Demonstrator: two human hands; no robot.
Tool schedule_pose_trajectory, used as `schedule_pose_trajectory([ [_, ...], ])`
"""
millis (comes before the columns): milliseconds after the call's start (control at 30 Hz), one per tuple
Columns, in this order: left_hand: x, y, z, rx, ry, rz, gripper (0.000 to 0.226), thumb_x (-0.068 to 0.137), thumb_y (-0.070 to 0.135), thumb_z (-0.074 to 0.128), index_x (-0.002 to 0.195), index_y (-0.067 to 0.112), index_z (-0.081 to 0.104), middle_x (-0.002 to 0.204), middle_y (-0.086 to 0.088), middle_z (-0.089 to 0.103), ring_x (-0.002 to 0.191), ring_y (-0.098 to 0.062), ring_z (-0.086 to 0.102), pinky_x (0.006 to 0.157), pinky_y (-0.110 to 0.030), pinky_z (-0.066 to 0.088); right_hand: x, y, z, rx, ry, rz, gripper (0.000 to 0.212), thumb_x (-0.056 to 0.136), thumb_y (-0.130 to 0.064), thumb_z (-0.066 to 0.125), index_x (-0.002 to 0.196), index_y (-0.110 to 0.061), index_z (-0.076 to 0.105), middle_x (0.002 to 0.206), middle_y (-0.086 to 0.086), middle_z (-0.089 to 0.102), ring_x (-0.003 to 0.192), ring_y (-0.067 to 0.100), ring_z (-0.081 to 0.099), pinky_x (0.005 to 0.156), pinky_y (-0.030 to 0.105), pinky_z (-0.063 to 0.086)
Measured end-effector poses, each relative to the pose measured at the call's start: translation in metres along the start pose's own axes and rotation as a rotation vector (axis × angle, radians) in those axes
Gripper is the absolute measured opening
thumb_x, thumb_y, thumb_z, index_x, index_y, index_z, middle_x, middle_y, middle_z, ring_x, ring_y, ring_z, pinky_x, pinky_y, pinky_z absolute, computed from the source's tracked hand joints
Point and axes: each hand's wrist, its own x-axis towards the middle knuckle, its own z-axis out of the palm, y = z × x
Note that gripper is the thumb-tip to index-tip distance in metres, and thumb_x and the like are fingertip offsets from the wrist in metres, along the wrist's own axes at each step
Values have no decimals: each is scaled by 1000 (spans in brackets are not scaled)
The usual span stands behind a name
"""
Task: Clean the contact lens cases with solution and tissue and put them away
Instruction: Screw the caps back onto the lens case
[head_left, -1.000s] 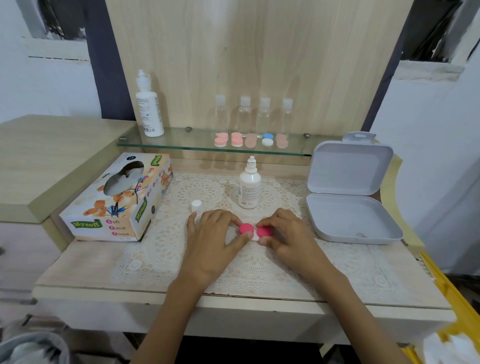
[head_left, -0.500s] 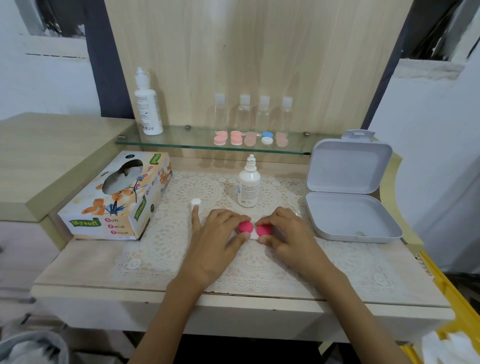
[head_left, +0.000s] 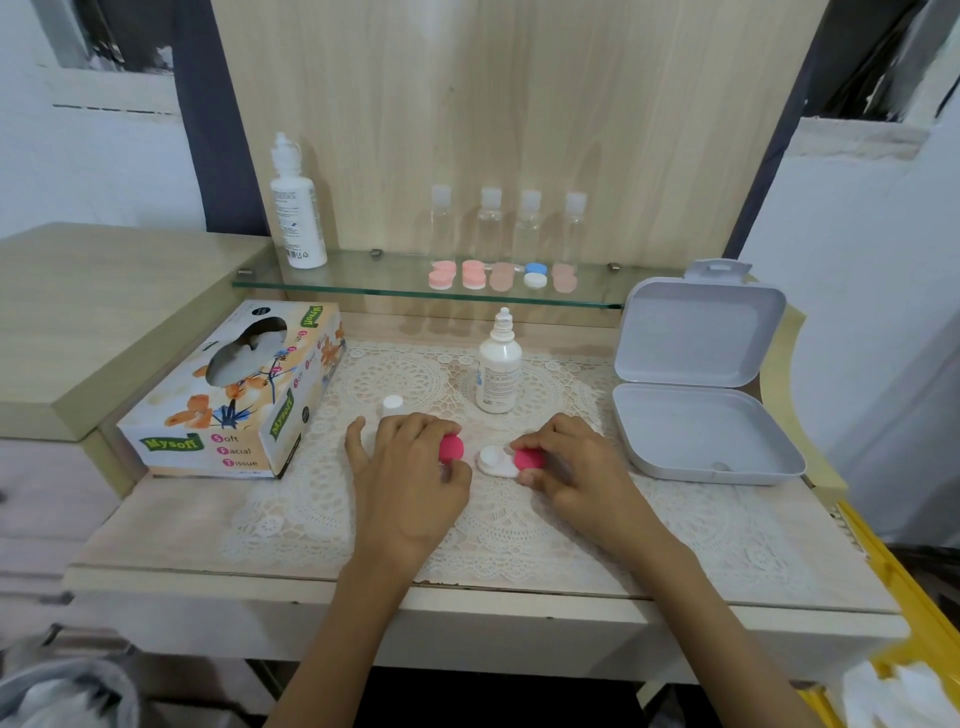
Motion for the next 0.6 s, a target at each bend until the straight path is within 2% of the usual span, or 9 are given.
schedule_pose_trajectory([
  [167,-1,0,-1,-29,-4,43,41,75,39,44,112,31,63,112,15,58,116,-9,45,112,-47,2,0,1,0,5,-1,-9,32,80,-15,73,111,-18,69,91,-6,57,91,9,49,78,9,32],
  [333,-1,5,-3,-49,-67,197,49,80,57,34,118,38,59,112,23,54,117,0,38,112,-50,-12,0,1,1,17,4,-4,33,80,-14,73,112,-16,69,92,-6,58,92,10,50,78,7,31],
  [433,-1,3,-1,-27,-96,225,51,82,64,28,115,40,60,108,24,56,116,1,39,111,-50,-16,-1,1,0,36,7,13,34,80,-17,73,114,-17,67,92,-8,57,92,7,49,79,8,31],
  [500,0,3,-1,-26,-104,223,51,83,64,27,113,40,61,107,23,57,115,1,42,111,-52,-15,0,1,0,49,18,26,37,79,-23,75,115,-16,66,94,-7,57,93,6,50,80,11,32],
  [600,1,4,-1,-9,-103,217,49,83,64,28,110,41,62,106,24,59,114,1,43,111,-53,-11,-1,1,2,59,53,55,44,74,-42,74,108,-16,66,97,-7,57,94,7,51,81,15,38],
])
